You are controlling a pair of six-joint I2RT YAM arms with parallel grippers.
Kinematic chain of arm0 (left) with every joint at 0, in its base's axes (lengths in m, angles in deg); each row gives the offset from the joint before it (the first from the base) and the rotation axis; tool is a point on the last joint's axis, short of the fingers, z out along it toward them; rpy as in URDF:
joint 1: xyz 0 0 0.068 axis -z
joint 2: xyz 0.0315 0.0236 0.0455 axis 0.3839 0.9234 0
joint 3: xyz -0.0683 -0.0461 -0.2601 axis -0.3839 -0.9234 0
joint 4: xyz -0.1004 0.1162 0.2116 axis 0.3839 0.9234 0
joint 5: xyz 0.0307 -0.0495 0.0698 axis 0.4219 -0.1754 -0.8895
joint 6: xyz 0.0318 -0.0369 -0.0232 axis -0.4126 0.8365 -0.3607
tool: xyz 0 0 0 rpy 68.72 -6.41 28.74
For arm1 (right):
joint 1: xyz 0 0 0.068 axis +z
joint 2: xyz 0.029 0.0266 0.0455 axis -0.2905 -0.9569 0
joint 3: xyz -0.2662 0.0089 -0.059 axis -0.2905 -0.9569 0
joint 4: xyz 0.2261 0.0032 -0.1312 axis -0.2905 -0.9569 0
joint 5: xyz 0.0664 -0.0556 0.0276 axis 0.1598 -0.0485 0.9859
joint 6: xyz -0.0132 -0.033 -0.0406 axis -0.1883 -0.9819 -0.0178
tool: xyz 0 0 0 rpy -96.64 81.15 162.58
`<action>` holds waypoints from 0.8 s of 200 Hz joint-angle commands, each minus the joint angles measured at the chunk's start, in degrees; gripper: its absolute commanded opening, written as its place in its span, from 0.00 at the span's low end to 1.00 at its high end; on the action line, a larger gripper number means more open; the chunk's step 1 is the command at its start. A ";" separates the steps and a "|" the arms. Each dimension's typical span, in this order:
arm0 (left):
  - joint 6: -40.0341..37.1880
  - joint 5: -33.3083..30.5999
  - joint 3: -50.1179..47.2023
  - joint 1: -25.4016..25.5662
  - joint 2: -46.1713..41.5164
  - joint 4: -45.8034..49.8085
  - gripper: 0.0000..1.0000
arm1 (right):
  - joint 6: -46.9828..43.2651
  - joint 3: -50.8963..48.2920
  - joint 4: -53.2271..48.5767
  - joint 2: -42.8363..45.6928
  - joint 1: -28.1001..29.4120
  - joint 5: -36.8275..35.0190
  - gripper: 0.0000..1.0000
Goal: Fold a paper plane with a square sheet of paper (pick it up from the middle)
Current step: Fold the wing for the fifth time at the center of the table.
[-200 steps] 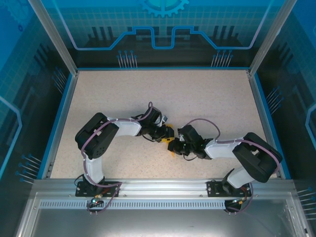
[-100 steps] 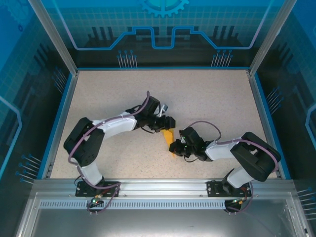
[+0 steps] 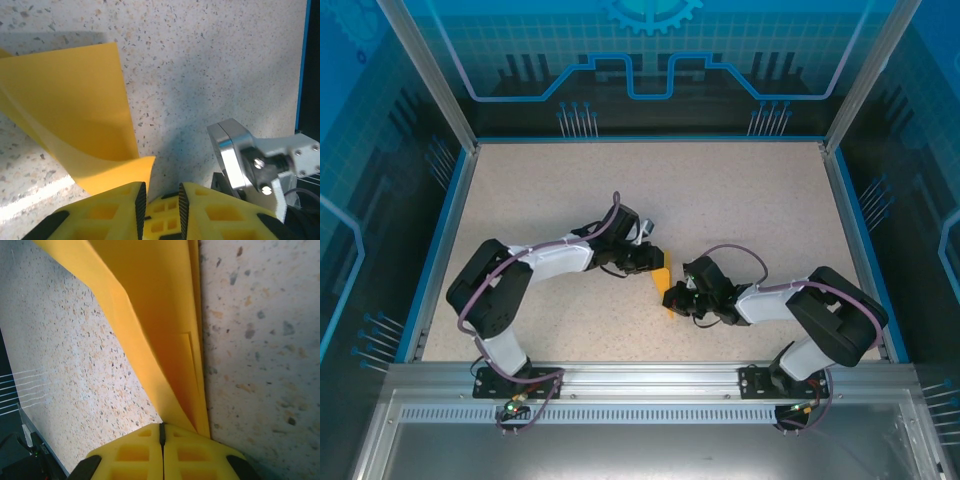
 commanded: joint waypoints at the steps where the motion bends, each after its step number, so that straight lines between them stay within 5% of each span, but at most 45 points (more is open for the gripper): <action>1: 0.23 2.49 -1.15 -0.05 1.84 -3.75 0.24 | 0.05 -1.47 -10.01 -2.72 -0.36 -1.42 0.05; 160: -4.84 1.33 3.84 -3.19 12.55 -1.95 0.21 | -1.26 -1.91 -11.94 -3.60 -0.30 0.22 0.03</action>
